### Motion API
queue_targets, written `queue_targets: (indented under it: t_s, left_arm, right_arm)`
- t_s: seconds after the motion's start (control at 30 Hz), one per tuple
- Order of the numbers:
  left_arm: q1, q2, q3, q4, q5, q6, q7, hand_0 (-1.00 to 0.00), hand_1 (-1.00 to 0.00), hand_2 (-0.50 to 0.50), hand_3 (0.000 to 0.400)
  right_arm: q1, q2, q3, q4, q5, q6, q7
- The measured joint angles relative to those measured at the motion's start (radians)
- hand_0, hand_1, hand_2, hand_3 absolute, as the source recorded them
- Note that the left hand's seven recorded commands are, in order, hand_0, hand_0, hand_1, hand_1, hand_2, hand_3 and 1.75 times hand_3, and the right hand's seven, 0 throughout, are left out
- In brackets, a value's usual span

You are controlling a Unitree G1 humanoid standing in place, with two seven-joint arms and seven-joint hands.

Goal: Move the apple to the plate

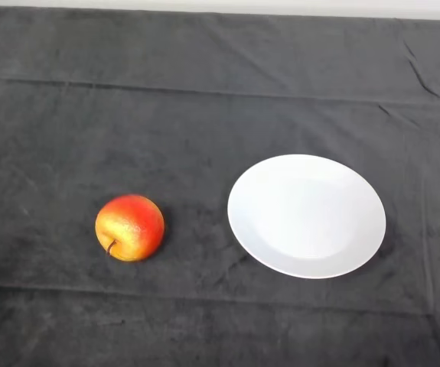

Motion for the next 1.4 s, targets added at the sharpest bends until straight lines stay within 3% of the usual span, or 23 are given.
queue_targets:
  t_s: [0.33, 0.77, 0.93, 1.13, 1.4]
  left_arm:
    - [-0.029, -0.009, -0.008, 0.000, 0.035, -0.032, -0.002, 0.00, 0.00, 0.00, 0.000]
    - [-0.064, -0.033, -0.080, -0.019, 0.083, -0.082, -0.082, 0.00, 0.00, 0.00, 0.000]
    - [-0.060, -0.088, -0.130, -0.144, 0.128, -0.063, -0.084, 0.00, 0.00, 0.00, 0.000]
    - [-0.043, -0.104, -0.192, -0.362, 0.171, 0.000, -0.083, 0.00, 0.00, 0.00, 0.000]
    - [0.111, -0.143, -0.301, -0.687, 0.229, 0.099, -0.078, 0.00, 0.00, 0.00, 0.000]
  right_arm:
    - [0.000, 0.000, -0.0003, 0.000, 0.0000, 0.000, 0.0000]
    - [0.000, 0.000, -0.0014, 0.000, 0.0002, -0.002, 0.0000]
    - [0.000, 0.000, -0.0003, 0.000, 0.0000, -0.001, 0.0000]
    - [0.000, 0.000, -0.0008, 0.000, 0.0000, -0.001, 0.0000]
    - [0.000, 0.000, -0.0006, 0.000, 0.0000, -0.001, -0.0001]
